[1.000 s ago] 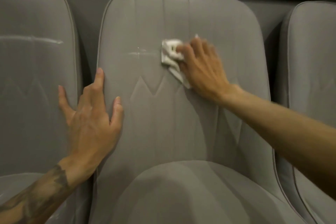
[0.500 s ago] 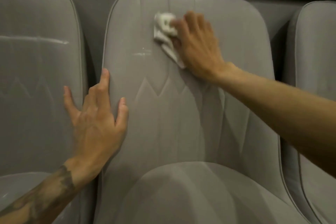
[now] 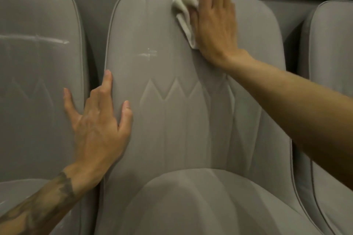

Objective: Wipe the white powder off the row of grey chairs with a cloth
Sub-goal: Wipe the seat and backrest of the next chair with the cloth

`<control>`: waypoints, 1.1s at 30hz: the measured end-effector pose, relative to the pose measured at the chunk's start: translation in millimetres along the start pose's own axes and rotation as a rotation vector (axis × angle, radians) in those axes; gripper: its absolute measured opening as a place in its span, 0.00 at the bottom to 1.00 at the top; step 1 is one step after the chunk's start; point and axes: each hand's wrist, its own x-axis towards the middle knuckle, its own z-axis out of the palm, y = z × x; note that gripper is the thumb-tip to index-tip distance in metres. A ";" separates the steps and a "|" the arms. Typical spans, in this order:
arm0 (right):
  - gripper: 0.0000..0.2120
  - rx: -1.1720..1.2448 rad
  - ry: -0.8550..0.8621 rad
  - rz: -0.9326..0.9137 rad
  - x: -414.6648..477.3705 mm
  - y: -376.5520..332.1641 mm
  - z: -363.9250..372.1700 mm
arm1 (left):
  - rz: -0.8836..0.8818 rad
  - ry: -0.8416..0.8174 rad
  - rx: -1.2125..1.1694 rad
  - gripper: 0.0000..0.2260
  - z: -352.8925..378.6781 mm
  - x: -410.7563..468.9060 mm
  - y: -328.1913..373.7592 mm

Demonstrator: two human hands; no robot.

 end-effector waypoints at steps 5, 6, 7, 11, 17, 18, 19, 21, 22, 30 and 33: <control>0.18 0.113 -0.056 -0.005 -66.3 -15.5 -3.8 | 0.000 0.016 0.008 0.30 -0.1 -0.7 -0.1; 0.17 0.149 -0.101 -0.088 -95.5 -16.9 -7.3 | 0.003 0.015 0.007 0.30 0.5 -0.6 -0.3; 0.16 0.179 -0.155 -0.182 -120.3 -17.6 -12.6 | 0.005 0.016 0.008 0.30 0.5 -0.5 -0.3; 0.17 0.180 -0.232 -0.339 -126.4 -6.4 -18.6 | 0.003 0.021 0.005 0.30 1.1 -0.1 0.2; 0.17 0.096 -0.084 -0.002 -87.0 -9.6 -7.1 | -0.002 0.015 0.011 0.30 0.8 -0.4 0.6; 0.17 0.134 -0.117 -0.073 -110.5 -14.6 -8.4 | -0.002 0.013 0.006 0.30 0.6 -0.4 0.7; 0.17 0.181 -0.162 -0.180 -139.0 -18.7 -12.0 | -0.002 0.012 0.004 0.31 0.4 -0.4 0.8; 0.14 0.224 -0.290 -0.478 -196.7 -21.5 -18.6 | 0.002 0.009 0.009 0.31 -0.1 -0.4 1.4; 0.12 0.200 -0.357 -0.620 -213.7 -20.1 -23.0 | 0.002 0.006 0.010 0.31 -0.4 -0.5 1.6; 0.16 0.202 -0.204 -0.193 -191.3 -20.7 -18.3 | 0.009 0.015 0.022 0.31 1.6 -1.0 -1.4; 0.15 0.248 -0.355 -0.551 -256.9 -32.3 -21.4 | 0.012 0.017 0.023 0.31 2.1 -0.7 -1.9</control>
